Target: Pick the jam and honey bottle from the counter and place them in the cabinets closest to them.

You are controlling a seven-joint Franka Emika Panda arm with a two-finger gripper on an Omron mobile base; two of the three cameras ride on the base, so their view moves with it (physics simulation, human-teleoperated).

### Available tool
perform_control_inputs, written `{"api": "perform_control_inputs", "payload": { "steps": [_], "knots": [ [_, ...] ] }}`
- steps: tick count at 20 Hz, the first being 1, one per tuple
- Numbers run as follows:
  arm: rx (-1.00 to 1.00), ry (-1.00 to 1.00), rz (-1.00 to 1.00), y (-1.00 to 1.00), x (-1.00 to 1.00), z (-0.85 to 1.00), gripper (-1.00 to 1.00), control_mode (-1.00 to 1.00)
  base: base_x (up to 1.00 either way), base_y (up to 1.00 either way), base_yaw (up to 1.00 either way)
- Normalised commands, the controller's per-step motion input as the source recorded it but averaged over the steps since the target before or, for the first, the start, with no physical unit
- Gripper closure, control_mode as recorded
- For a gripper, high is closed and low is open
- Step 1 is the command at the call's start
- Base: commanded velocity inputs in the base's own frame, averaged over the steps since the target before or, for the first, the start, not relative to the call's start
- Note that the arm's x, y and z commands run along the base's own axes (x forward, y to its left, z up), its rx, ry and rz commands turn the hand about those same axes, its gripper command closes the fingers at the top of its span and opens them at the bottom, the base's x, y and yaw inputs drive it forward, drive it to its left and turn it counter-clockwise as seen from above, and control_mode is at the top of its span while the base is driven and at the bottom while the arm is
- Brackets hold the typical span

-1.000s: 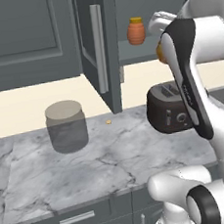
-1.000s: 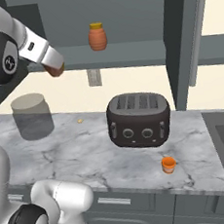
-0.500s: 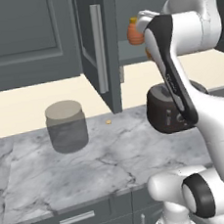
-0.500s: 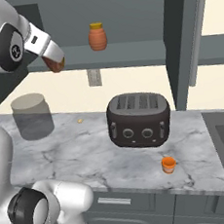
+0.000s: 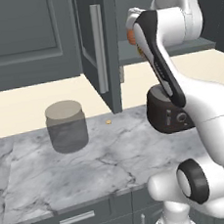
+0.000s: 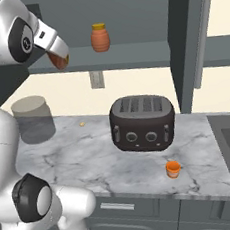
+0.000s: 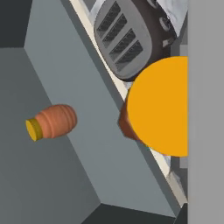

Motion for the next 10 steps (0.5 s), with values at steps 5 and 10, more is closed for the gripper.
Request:
{"api": "perform_control_inputs", "payload": {
  "steps": [5,10],
  "knots": [
    [0.01,0.00,0.00,0.08,0.43,0.00,1.00,-1.00,0.00,0.00,0.00],
    [0.00,0.00,0.00,0.04,0.41,0.00,1.00,-1.00,0.00,0.00,0.00]
  ]
}}
